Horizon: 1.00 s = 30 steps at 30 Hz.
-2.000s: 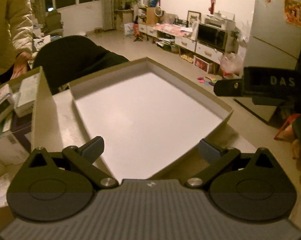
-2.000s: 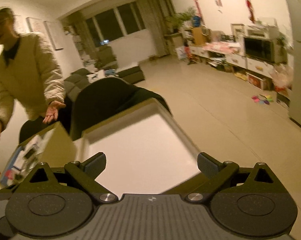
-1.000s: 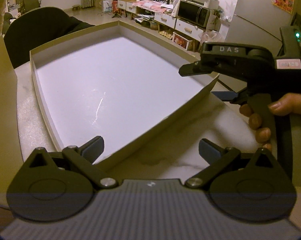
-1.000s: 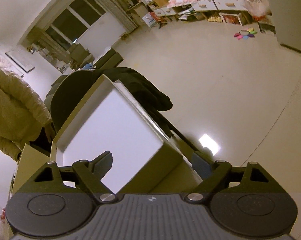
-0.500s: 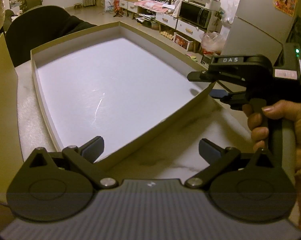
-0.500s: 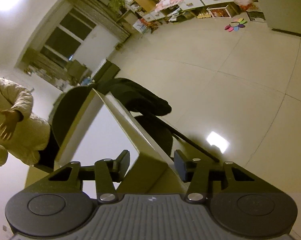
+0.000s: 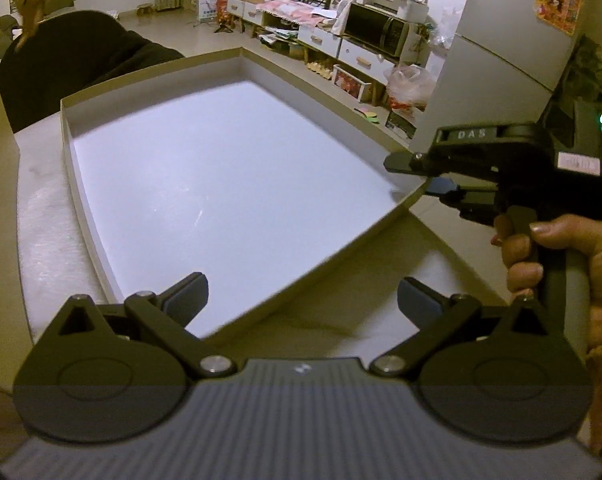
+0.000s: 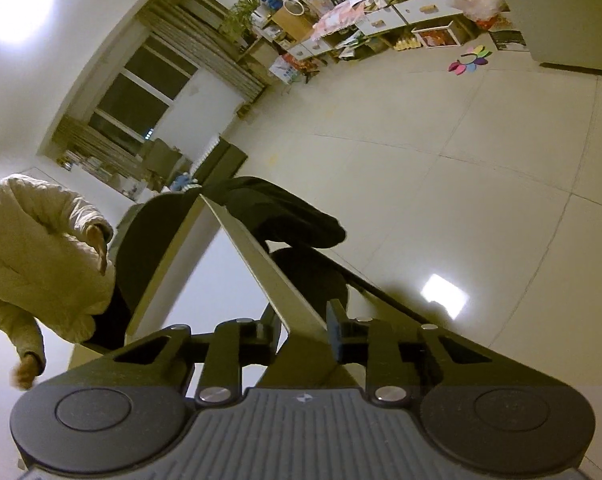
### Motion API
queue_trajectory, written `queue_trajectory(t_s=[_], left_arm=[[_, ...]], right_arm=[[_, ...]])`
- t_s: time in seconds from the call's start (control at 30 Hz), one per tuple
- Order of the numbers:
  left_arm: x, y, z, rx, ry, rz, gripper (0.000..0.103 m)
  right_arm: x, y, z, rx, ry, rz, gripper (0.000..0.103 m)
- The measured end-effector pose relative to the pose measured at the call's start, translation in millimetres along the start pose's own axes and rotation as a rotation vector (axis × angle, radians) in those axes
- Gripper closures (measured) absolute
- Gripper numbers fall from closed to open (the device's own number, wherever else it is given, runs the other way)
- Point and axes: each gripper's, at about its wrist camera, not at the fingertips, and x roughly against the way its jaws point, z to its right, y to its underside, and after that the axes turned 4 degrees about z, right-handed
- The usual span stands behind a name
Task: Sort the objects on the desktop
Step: 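Roll the right tool and grasp the rim of the white lid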
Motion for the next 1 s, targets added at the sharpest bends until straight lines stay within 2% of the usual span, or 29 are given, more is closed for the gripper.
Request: queue_trajectory(t_s=[0.4, 0.6, 0.67, 0.7, 0.87, 1.0], left_arm=[[10.2, 9.2, 11.0, -0.013, 0.016, 0.002, 0.000], [9.7, 12.3, 11.9, 0.021, 0.036, -0.009, 0.000], [9.6, 13.9, 11.9, 0.041, 0.044, -0.011, 0.000], [9.9, 14.4, 12.5, 0.050, 0.048, -0.009, 0.000], [10.8, 16.5, 19.5, 0.073, 0.051, 0.002, 0.000], [10.9, 17.0, 23.8, 0.071, 0.030, 0.012, 0.000]], right_arm=[[35.6, -2.7, 33.0, -0.053, 0.024, 0.040, 0.073], [44.7, -0.7, 58.6, -0.170, 0.000, 0.038, 0.053], [46.1, -0.2, 63.3, -0.198, -0.019, 0.037, 0.033], [46.3, 0.0, 65.3, -0.210, -0.037, 0.036, 0.030], [41.2, -0.7, 77.1, -0.271, -0.120, 0.010, 0.025], [33.6, -0.4, 80.8, -0.285, -0.130, -0.019, 0.025]])
